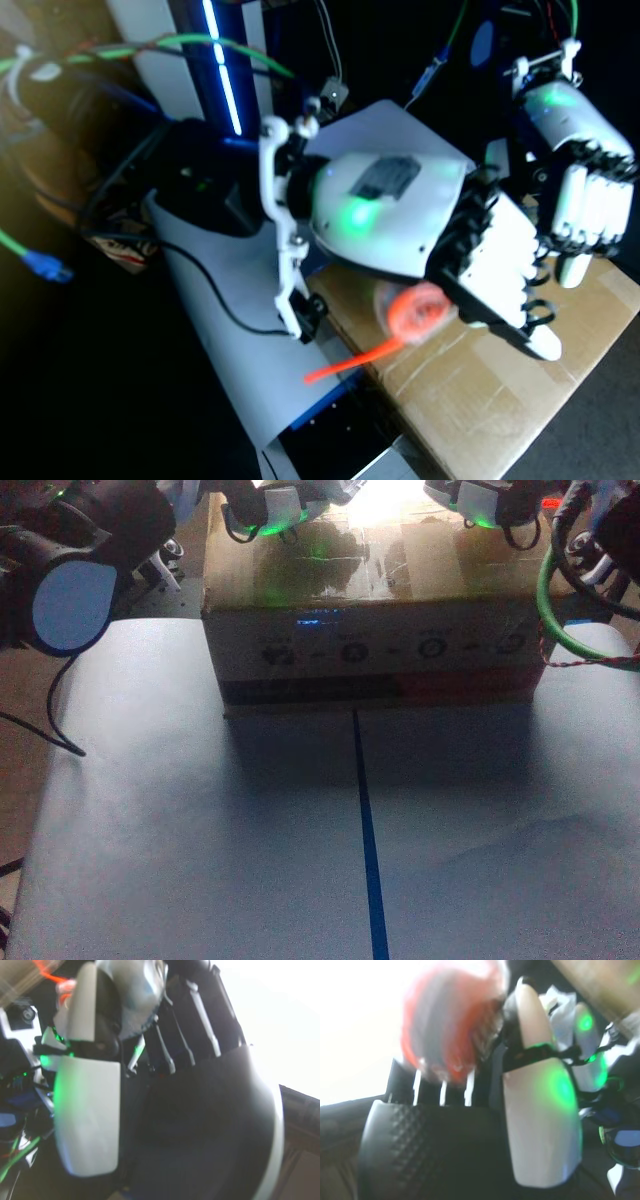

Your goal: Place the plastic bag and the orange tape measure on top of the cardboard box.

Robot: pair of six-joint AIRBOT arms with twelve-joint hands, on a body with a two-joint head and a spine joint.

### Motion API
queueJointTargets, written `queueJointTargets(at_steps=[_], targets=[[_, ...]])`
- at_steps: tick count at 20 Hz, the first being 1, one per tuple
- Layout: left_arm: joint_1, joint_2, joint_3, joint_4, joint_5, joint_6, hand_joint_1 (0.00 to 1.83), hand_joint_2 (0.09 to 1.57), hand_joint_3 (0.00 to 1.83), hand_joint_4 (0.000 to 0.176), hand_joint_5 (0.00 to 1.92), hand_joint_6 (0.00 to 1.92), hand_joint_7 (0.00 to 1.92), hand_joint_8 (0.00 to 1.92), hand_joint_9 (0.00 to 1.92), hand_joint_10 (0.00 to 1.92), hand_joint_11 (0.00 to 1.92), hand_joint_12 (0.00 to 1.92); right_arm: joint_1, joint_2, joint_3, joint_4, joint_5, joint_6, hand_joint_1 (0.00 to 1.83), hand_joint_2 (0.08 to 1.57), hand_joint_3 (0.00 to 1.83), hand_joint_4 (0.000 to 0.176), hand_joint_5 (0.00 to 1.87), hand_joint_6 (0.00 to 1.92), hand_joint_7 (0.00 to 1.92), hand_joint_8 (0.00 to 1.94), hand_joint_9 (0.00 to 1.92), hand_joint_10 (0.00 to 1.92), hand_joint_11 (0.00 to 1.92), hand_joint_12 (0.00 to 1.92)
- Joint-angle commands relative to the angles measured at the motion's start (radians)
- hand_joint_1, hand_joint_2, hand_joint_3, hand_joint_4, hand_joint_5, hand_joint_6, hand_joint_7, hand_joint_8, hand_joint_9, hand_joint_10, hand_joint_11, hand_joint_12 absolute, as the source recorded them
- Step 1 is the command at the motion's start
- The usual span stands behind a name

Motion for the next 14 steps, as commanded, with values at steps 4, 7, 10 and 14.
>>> queueJointTargets(at_steps=[4, 7, 10, 14], targets=[[0.003, -0.009, 0.011, 0.023, 0.111, -0.002, 1.34, 1.2, 0.0, 0.0, 0.74, 1.22, 0.85, 1.23, 0.77, 1.46, 0.51, 1.69, -0.002, -0.015, 0.013, -0.016, -0.121, 0.016, 1.37, 1.16, 0.0, 0.0, 0.77, 1.08, 0.9, 1.2, 0.9, 1.33, 0.89, 1.48], [0.004, -0.006, 0.009, 0.023, 0.111, -0.002, 1.08, 1.24, 0.0, 0.0, 0.74, 1.34, 0.55, 1.15, 0.36, 1.29, 0.06, 1.9, -0.01, -0.015, 0.014, -0.013, -0.121, 0.021, 1.14, 1.18, 0.0, 0.0, 0.84, 1.17, 0.72, 1.32, 0.69, 1.47, 0.64, 1.7], [0.007, 0.001, 0.003, 0.023, 0.111, -0.002, 0.97, 1.25, 0.0, 0.013, 0.71, 1.4, 0.44, 0.72, 0.16, 1.1, 0.0, 1.71, -0.013, -0.016, 0.013, -0.013, -0.121, 0.033, 0.93, 1.07, 0.0, 0.0, 0.61, 0.95, 0.59, 1.34, 0.6, 1.53, 0.58, 1.76], [0.009, 0.002, 0.0, 0.023, 0.112, -0.002, 1.02, 1.23, 0.0, 0.0, 0.76, 1.32, 0.52, 0.75, 0.25, 1.3, 0.01, 1.92, -0.013, -0.021, 0.014, -0.013, -0.122, 0.044, 0.94, 1.06, 0.0, 0.0, 0.63, 0.87, 0.62, 1.22, 0.62, 1.4, 0.58, 1.69]])
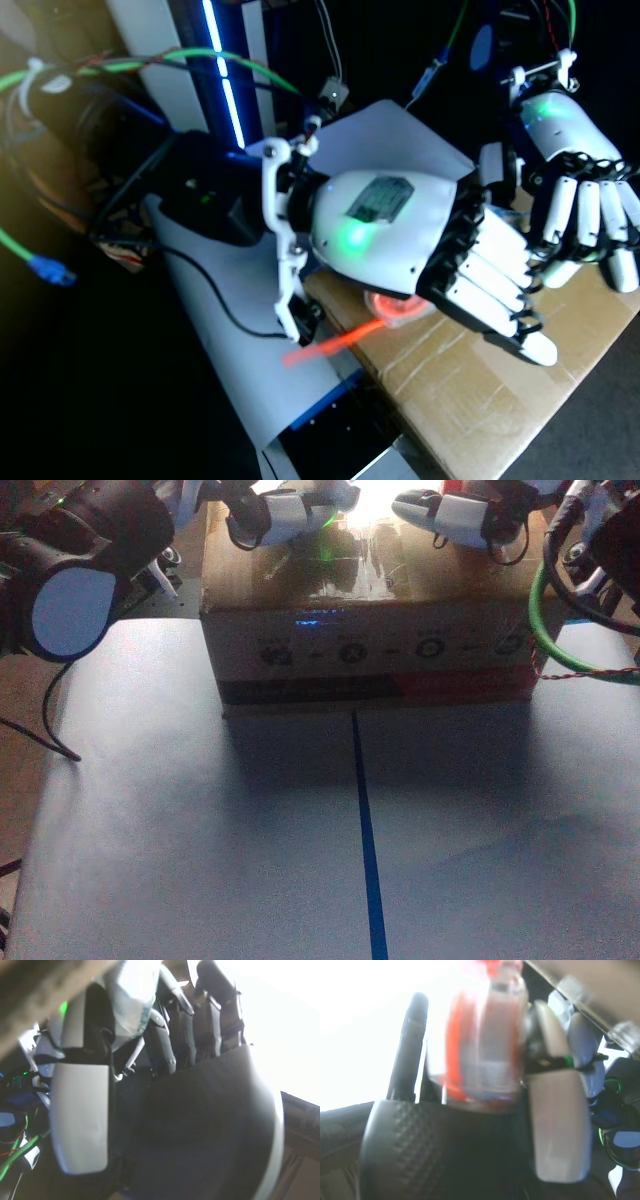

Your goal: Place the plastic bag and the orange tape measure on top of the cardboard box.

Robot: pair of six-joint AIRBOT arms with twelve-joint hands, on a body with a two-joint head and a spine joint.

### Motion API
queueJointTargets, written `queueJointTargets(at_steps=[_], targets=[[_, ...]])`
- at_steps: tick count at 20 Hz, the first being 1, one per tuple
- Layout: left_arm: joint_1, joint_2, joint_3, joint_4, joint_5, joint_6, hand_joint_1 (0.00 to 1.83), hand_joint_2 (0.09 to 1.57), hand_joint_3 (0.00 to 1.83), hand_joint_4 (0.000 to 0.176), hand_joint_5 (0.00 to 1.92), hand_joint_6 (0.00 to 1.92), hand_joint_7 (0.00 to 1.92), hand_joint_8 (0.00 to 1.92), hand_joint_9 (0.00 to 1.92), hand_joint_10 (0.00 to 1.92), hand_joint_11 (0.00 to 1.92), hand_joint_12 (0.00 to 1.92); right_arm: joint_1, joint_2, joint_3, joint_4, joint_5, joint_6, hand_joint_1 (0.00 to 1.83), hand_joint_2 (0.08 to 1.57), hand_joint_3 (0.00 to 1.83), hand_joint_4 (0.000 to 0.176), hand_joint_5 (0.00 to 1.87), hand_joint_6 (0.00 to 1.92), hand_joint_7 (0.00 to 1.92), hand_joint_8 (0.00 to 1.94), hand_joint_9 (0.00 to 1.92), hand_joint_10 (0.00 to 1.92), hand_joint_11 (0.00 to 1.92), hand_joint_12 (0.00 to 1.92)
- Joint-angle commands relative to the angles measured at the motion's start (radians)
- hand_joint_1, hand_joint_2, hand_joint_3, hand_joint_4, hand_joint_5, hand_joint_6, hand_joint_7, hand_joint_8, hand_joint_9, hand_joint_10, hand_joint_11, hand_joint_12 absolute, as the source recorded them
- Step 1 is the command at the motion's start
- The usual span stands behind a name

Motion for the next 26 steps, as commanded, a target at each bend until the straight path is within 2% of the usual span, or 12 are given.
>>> queueJointTargets(at_steps=[1, 3, 6, 7, 8, 10, 11, 14, 18, 22, 24, 26], targets=[[-0.004, 0.003, -0.005, 0.023, 0.12, 0.0, 0.99, 1.23, 0.0, 0.02, 0.76, 1.33, 0.49, 0.72, 0.2, 1.3, 0.01, 1.92, 0.008, -0.006, 0.004, -0.013, -0.112, 0.012, 0.93, 1.06, 0.0, 0.0, 0.62, 0.87, 0.63, 1.14, 0.62, 1.32, 0.56, 1.64], [-0.004, 0.002, -0.005, 0.023, 0.12, 0.001, 0.96, 1.11, 0.0, 0.0, 0.62, 0.56, 0.56, 0.51, 0.21, 1.11, 0.0, 1.74, 0.008, -0.006, 0.005, -0.012, -0.112, 0.015, 0.9, 1.04, 0.0, 0.0, 0.59, 0.83, 0.62, 1.1, 0.61, 1.28, 0.54, 1.63], [-0.004, 0.004, -0.01, 0.023, 0.12, 0.001, 0.94, 1.08, 0.0, 0.0, 0.58, 0.17, 0.51, 0.35, 0.15, 1.04, 0.0, 1.65, 0.008, -0.006, 0.005, -0.012, -0.112, 0.041, 0.74, 0.98, 0.0, 0.0, 0.42, 0.63, 0.48, 0.8, 0.42, 1.1, 0.31, 1.59], [-0.002, 0.006, -0.014, 0.023, 0.121, 0.001, 0.88, 1.06, 0.0, 0.0, 0.45, 0.03, 0.41, 0.05, 0.19, 0.43, 0.0, 1.32, 0.008, -0.006, 0.005, -0.013, -0.112, 0.073, 0.74, 0.96, 0.0, 0.0, 0.33, 0.45, 0.4, 0.51, 0.25, 0.95, 0.1, 1.61], [-0.002, 0.007, -0.015, 0.023, 0.121, 0.001, 0.8, 1.02, 0.0, 0.0, 0.3, 0.0, 0.22, 0.01, 0.09, 0.13, 0.0, 0.67, 0.008, -0.006, 0.005, -0.014, -0.112, 0.083, 0.64, 0.99, 0.0, 0.0, 0.22, 0.34, 0.34, 0.23, 0.14, 0.76, 0.0, 1.52], [-0.001, 0.008, -0.016, 0.023, 0.122, 0.001, 0.77, 1.0, 0.0, 0.0, 0.26, 0.0, 0.2, 0.01, 0.1, 0.05, 0.0, 0.51, 0.009, -0.003, 0.004, -0.026, -0.113, 0.102, 0.62, 1.0, 0.0, 0.0, 0.22, 0.23, 0.3, 0.06, 0.14, 0.46, 0.0, 1.21], [-0.001, 0.009, -0.017, 0.023, 0.122, 0.001, 0.74, 0.98, 0.0, 0.025, 0.2, 0.0, 0.12, 0.0, 0.06, 0.02, 0.0, 0.48, 0.011, 0.0, 0.004, -0.029, -0.117, 0.11, 0.48, 1.02, 0.0, 0.0, 0.19, 0.15, 0.24, 0.01, 0.11, 0.3, 0.0, 0.98], [0.0, 0.016, -0.026, 0.023, 0.126, 0.001, 0.62, 0.89, 0.0, 0.082, 0.02, 0.01, 0.0, 0.0, 0.0, 0.0, 0.0, 0.01, 0.024, 0.022, 0.001, -0.048, -0.132, 0.161, 0.32, 1.01, 0.0, 0.0, 0.18, 0.08, 0.21, 0.0, 0.11, 0.34, 0.0, 1.26], [0.003, 0.028, -0.049, 0.023, 0.144, 0.002, 0.64, 0.88, 0.0, 0.113, 0.0, 0.0, 0.0, 0.0, 0.0, 0.0, 0.0, 0.0, 0.062, 0.044, -0.03, -0.082, -0.145, 0.162, 0.34, 0.98, 0.0, 0.0, 0.18, 0.04, 0.12, 0.01, 0.02, 0.22, 0.0, 0.88], [0.002, 0.037, -0.061, 0.023, 0.159, 0.003, 0.6, 0.89, 0.0, 0.097, 0.0, 0.0, 0.0, 0.0, 0.0, 0.0, 0.02, 0.02, 0.079, 0.071, -0.058, -0.1, -0.165, 0.162, 0.27, 0.98, 0.0, 0.005, 0.19, 0.03, 0.16, 0.01, 0.06, 0.17, 0.0, 0.66], [0.002, 0.047, -0.075, 0.023, 0.175, 0.003, 0.61, 0.9, 0.0, 0.096, 0.0, 0.0, 0.0, 0.0, 0.0, 0.0, 0.0, 0.02, 0.089, 0.091, -0.076, -0.103, -0.177, 0.162, 0.3, 0.97, 0.0, 0.013, 0.19, 0.02, 0.19, 0.0, 0.11, 0.25, 0.0, 1.15], [0.002, 0.054, -0.085, 0.023, 0.19, 0.003, 0.58, 0.88, 0.0, 0.093, 0.0, 0.0, 0.0, 0.0, 0.0, 0.0, 0.0, 0.04, 0.096, 0.102, -0.087, -0.114, -0.18, 0.162, 0.32, 0.97, 0.0, 0.011, 0.18, 0.02, 0.19, 0.0, 0.08, 0.31, 0.0, 1.24]])
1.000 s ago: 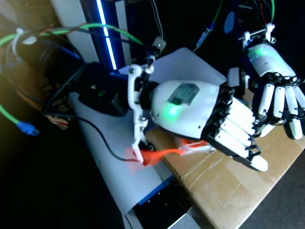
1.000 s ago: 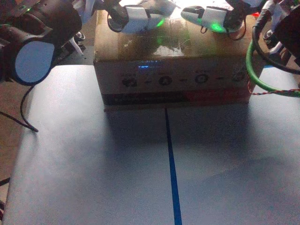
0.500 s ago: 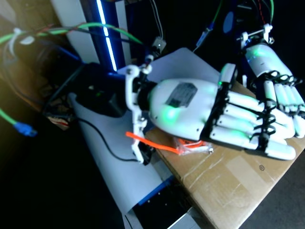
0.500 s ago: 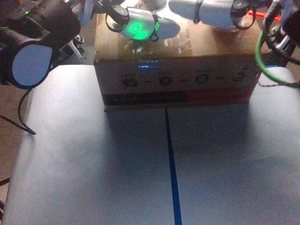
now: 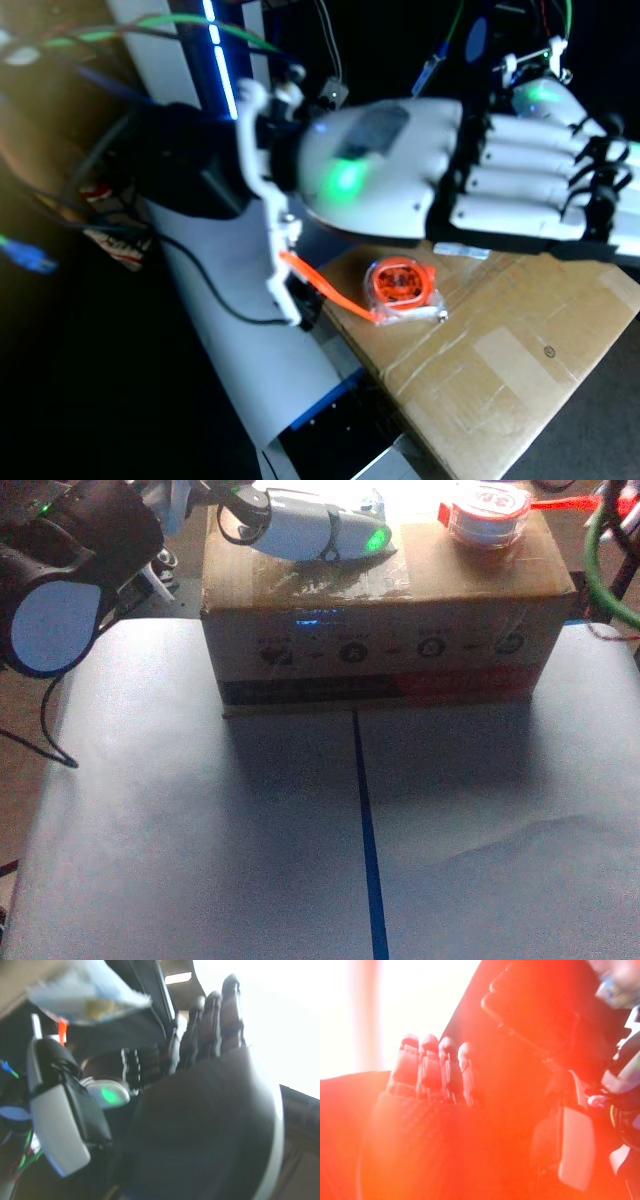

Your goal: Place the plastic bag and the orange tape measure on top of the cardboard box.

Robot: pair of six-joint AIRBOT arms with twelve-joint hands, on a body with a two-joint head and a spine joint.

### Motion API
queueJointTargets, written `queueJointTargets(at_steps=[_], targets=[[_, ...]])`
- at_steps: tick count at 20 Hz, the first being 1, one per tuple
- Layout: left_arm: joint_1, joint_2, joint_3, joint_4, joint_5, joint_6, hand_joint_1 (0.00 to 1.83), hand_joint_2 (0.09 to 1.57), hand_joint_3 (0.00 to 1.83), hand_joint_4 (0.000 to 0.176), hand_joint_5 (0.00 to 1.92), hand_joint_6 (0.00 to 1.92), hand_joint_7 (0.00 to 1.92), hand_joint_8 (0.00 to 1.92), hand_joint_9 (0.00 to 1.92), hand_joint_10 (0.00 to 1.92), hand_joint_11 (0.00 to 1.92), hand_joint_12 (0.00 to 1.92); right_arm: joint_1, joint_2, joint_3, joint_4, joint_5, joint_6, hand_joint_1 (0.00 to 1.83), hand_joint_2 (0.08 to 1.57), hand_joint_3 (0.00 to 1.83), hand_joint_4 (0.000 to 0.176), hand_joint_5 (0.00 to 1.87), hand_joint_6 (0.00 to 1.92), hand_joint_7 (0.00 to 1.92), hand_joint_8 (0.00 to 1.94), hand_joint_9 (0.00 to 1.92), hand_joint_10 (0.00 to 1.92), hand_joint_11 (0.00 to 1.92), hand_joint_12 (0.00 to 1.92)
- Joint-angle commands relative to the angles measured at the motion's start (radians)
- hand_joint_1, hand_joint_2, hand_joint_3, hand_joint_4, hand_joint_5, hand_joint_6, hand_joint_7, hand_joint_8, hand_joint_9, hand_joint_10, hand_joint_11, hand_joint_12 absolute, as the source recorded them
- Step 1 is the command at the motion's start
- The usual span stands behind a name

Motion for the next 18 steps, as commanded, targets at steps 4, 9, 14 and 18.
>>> queueJointTargets(at_steps=[4, 9, 14, 18], targets=[[-0.014, 0.035, -0.032, 0.022, 0.176, -0.003, 0.72, 0.9, 0.0, 0.067, 0.07, 0.02, 0.0, 0.0, 0.0, 0.0, 0.03, 0.02, 0.017, 0.012, -0.016, -0.031, -0.124, 0.007, 0.32, 0.96, 0.0, 0.0, 0.22, 0.03, 0.27, 0.02, 0.0, 0.68, 0.0, 1.48], [-0.019, 0.106, -0.102, 0.022, 0.272, -0.004, 0.69, 0.9, 0.01, 0.061, 0.22, 0.01, 0.13, 0.0, 0.11, 0.02, 0.0, 0.77, 0.017, 0.059, -0.067, -0.031, -0.187, 0.008, 0.4, 0.98, 0.0, 0.008, 0.2, 0.03, 0.31, 0.03, 0.0, 0.65, 0.0, 1.0], [-0.007, 0.182, -0.178, 0.022, 0.394, -0.005, 0.75, 0.93, 0.01, 0.071, 0.26, 0.0, 0.2, 0.01, 0.19, 0.03, 0.0, 1.08, 0.001, 0.137, -0.143, -0.045, -0.255, 0.008, 0.55, 0.99, 0.0, 0.011, 0.25, 0.05, 0.32, 0.02, 0.0, 0.62, 0.0, 0.93], [0.022, 0.235, -0.238, 0.022, 0.495, -0.006, 0.79, 0.93, 0.0, 0.0, 0.47, 0.06, 0.44, 0.05, 0.42, 0.12, 0.0, 1.51, -0.067, 0.192, -0.207, -0.045, -0.364, 0.008, 0.51, 0.96, 0.0, 0.0, 0.32, 0.13, 0.4, 0.05, 0.03, 0.82, 0.0, 1.32]])
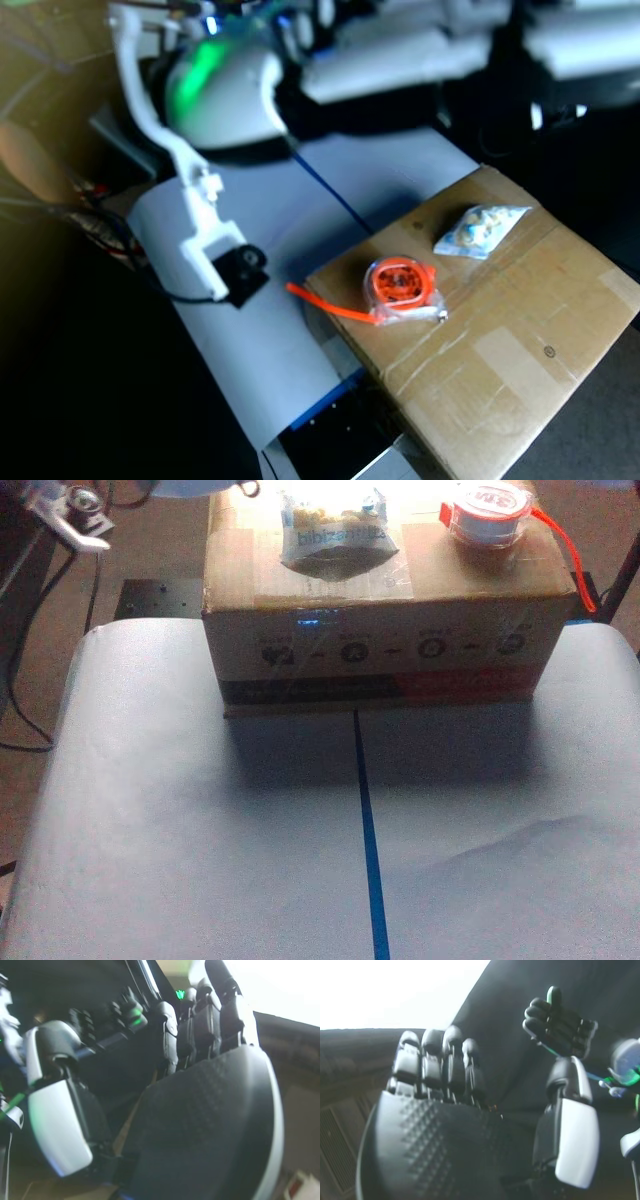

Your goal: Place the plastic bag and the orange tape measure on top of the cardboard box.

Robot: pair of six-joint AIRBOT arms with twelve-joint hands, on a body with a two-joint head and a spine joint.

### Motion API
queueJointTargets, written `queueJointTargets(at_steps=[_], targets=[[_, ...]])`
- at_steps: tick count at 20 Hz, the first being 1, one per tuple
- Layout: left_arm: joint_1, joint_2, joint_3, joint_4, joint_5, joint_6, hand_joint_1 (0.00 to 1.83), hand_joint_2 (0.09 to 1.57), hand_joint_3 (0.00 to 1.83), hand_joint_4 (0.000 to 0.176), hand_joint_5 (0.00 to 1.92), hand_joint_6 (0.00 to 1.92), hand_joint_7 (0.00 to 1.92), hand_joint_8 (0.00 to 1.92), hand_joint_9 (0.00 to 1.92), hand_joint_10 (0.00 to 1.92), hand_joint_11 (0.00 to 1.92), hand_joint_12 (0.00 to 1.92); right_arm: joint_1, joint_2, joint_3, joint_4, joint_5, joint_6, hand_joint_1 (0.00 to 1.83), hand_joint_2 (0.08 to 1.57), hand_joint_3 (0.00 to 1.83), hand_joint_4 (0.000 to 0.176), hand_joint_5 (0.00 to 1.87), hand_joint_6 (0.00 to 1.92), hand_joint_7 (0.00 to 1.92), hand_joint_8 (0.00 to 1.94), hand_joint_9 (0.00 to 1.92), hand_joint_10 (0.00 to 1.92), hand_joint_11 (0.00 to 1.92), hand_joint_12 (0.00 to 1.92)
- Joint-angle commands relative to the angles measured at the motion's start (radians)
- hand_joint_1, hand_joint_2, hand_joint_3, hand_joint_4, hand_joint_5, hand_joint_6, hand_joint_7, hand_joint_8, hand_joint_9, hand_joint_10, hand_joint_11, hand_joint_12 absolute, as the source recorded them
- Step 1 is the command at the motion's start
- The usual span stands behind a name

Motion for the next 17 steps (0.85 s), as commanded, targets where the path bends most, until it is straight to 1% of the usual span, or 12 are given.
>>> queueJointTargets(at_steps=[1, 4, 6, 7, 8, 9, 10, 13, 14, 15, 16, 17], targets=[[0.008, 0.009, -0.012, 0.024, 0.166, -0.006, 0.84, 0.91, 0.0, 0.0, 0.58, 0.13, 0.49, 0.04, 0.37, 0.39, 0.02, 1.67, 0.003, 0.01, -0.009, -0.034, -0.157, 0.006, 0.53, 1.0, 0.0, 0.0, 0.32, 0.36, 0.41, 0.11, 0.02, 0.97, 0.0, 1.57], [0.056, 0.026, -0.032, 0.024, 0.25, -0.044, 1.01, 0.96, 0.0, 0.0, 0.62, 0.43, 0.61, 0.21, 0.26, 1.15, 0.16, 1.76, -0.049, 0.036, -0.046, -0.034, -0.237, 0.006, 0.87, 1.01, 0.0, 0.0, 0.37, 1.22, 0.24, 1.05, 0.09, 1.38, 0.02, 1.9], [0.096, 0.038, -0.04, 0.024, 0.322, -0.096, 1.15, 1.0, 0.0, 0.0, 0.58, 0.76, 0.5, 0.96, 0.43, 1.3, 0.34, 1.72, -0.079, 0.056, -0.075, -0.034, -0.287, 0.006, 0.9, 1.02, 0.0, 0.0, 0.45, 1.39, 0.29, 1.26, 0.18, 1.48, 0.09, 1.91], [0.123, 0.046, -0.044, 0.024, 0.364, -0.125, 1.16, 1.01, 0.0, 0.0, 0.59, 0.83, 0.51, 1.01, 0.45, 1.3, 0.39, 1.69, -0.104, 0.06, -0.088, -0.034, -0.322, 0.006, 0.87, 1.03, 0.01, 0.0, 0.48, 1.44, 0.32, 1.36, 0.23, 1.54, 0.14, 1.92], [0.151, 0.053, -0.051, 0.024, 0.402, -0.142, 1.12, 1.17, 0.01, 0.0, 0.82, 1.2, 0.54, 1.14, 0.51, 1.39, 0.51, 1.72, -0.134, 0.066, -0.1, -0.034, -0.364, 0.006, 0.89, 1.21, 0.03, 0.164, 0.72, 1.4, 0.4, 1.53, 0.35, 1.65, 0.32, 1.92], [0.169, 0.059, -0.06, 0.024, 0.421, -0.143, 1.11, 1.18, 0.0, 0.0, 0.84, 1.21, 0.57, 1.2, 0.55, 1.42, 0.54, 1.77, -0.156, 0.071, -0.11, -0.034, -0.395, 0.006, 0.91, 1.21, 0.03, 0.173, 0.75, 1.38, 0.48, 1.59, 0.46, 1.67, 0.45, 1.92], [0.19, 0.066, -0.07, 0.024, 0.45, -0.143, 1.17, 1.19, 0.02, 0.019, 0.81, 1.24, 0.81, 1.33, 0.68, 1.5, 0.64, 1.84, -0.182, 0.077, -0.121, -0.032, -0.432, 0.006, 0.92, 1.24, 0.03, 0.101, 0.72, 1.43, 0.57, 1.67, 0.56, 1.72, 0.53, 1.92], [0.287, 0.088, -0.098, -0.048, 0.59, -0.144, 1.18, 1.22, 0.05, 0.0, 0.71, 1.28, 0.8, 1.55, 0.9, 1.83, 0.93, 1.92, -0.286, 0.09, -0.156, 0.035, -0.569, 0.007, 0.9, 1.28, 0.02, 0.07, 0.67, 1.52, 0.62, 1.87, 0.71, 1.92, 0.77, 1.92], [0.325, 0.097, -0.11, -0.078, 0.648, -0.147, 1.17, 1.12, 0.38, 0.0, 0.63, 1.42, 0.74, 1.7, 0.82, 1.92, 0.9, 1.92, -0.329, 0.094, -0.17, 0.063, -0.63, 0.008, 0.94, 1.3, 0.02, 0.0, 0.65, 1.55, 0.57, 1.94, 0.64, 1.92, 0.68, 1.92], [0.373, 0.109, -0.129, -0.114, 0.726, -0.149, 1.08, 1.31, 0.14, 0.0, 0.49, 1.6, 0.62, 1.8, 0.6, 1.92, 0.69, 1.92, -0.37, 0.103, -0.189, 0.096, -0.675, 0.017, 0.9, 1.32, 0.02, 0.001, 0.61, 1.61, 0.64, 1.94, 0.66, 1.92, 0.61, 1.92], [0.407, 0.121, -0.144, -0.14, 0.785, -0.15, 1.03, 1.4, 0.05, 0.0, 0.4, 1.69, 0.56, 1.86, 0.5, 1.92, 0.63, 1.92, -0.385, 0.105, -0.195, 0.114, -0.675, 0.063, 0.84, 1.33, 0.02, 0.068, 0.59, 1.62, 0.62, 1.94, 0.64, 1.92, 0.52, 1.92], [0.453, 0.132, -0.159, -0.168, 0.859, -0.162, 1.03, 1.4, 0.05, 0.0, 0.4, 1.69, 0.56, 1.86, 0.5, 1.92, 0.63, 1.92, -0.391, 0.104, -0.193, 0.117, -0.675, 0.091, 0.84, 1.33, 0.02, 0.068, 0.59, 1.62, 0.62, 1.94, 0.64, 1.92, 0.52, 1.92]])
